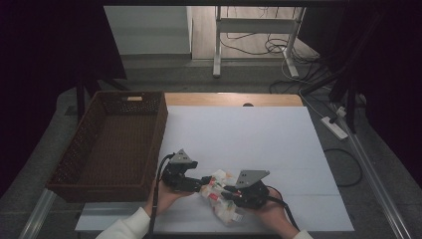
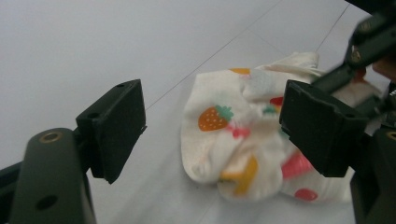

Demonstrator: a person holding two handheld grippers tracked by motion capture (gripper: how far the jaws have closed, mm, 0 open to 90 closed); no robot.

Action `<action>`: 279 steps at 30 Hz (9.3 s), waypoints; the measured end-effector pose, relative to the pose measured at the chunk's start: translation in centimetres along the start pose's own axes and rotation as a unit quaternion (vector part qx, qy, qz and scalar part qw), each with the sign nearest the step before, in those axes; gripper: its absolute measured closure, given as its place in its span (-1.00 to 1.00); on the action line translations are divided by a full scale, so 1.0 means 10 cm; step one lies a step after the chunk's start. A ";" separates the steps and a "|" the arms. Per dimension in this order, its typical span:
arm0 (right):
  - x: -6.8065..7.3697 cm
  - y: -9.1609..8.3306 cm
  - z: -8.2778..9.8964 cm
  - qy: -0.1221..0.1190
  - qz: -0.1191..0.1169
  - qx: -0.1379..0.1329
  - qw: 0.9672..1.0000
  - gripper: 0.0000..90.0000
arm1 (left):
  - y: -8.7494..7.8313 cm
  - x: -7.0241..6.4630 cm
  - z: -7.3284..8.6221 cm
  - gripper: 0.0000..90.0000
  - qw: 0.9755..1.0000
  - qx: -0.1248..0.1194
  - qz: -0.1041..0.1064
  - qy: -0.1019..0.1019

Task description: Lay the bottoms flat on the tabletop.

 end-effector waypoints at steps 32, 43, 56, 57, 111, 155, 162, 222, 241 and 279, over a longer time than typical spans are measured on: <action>-0.31 0.03 -0.02 0.082 -0.008 -0.042 0.996 0.22 | -0.07 -0.06 -0.01 -0.52 1.000 -0.008 0.004 0.006; -0.24 0.17 -0.10 0.073 -0.024 -0.033 0.997 0.30 | -0.08 -0.04 -0.01 -0.52 1.000 -0.010 0.003 0.002; -0.15 0.35 -0.11 0.073 -0.048 0.008 0.996 0.31 | -0.10 -0.02 -0.01 -0.52 1.000 -0.012 0.002 0.001; -0.13 0.36 -0.11 0.072 -0.057 0.010 0.996 0.29 | -0.10 -0.02 -0.01 -0.52 1.000 -0.012 0.002 0.001; -0.33 -0.01 0.01 0.103 0.011 -0.018 0.994 0.90 | 0.36 -0.38 0.00 -0.24 0.990 0.057 0.055 0.115; -0.74 -0.63 0.38 0.171 0.049 -0.068 0.982 0.09 | -0.02 0.02 0.02 0.87 0.998 -0.003 -0.010 0.054; -0.81 -0.68 0.44 0.167 0.049 -0.085 0.981 -0.16 | -0.05 0.06 0.01 0.85 0.999 -0.007 -0.019 0.043; -0.79 -0.15 0.25 0.160 0.058 -0.056 0.984 0.51 | 0.03 0.09 0.03 0.84 0.999 0.011 -0.005 0.033; -0.82 -0.05 0.34 0.178 0.079 -0.011 0.981 0.23 | 0.07 0.08 0.05 0.80 0.999 0.028 0.001 0.036; -0.81 -0.36 0.20 0.173 0.070 -0.098 0.978 0.64 | 0.00 0.08 -0.04 0.86 0.999 0.004 0.000 0.035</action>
Point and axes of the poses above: each handheld gripper's, and its own axes: y roughly forward along the jaws, z roughly out of its underside, x roughly to its left, the point moved 2 cm from there along y, roughly forward along the jaws, and after that the axes turned 4 degrees about x, right-handed, at the moved point
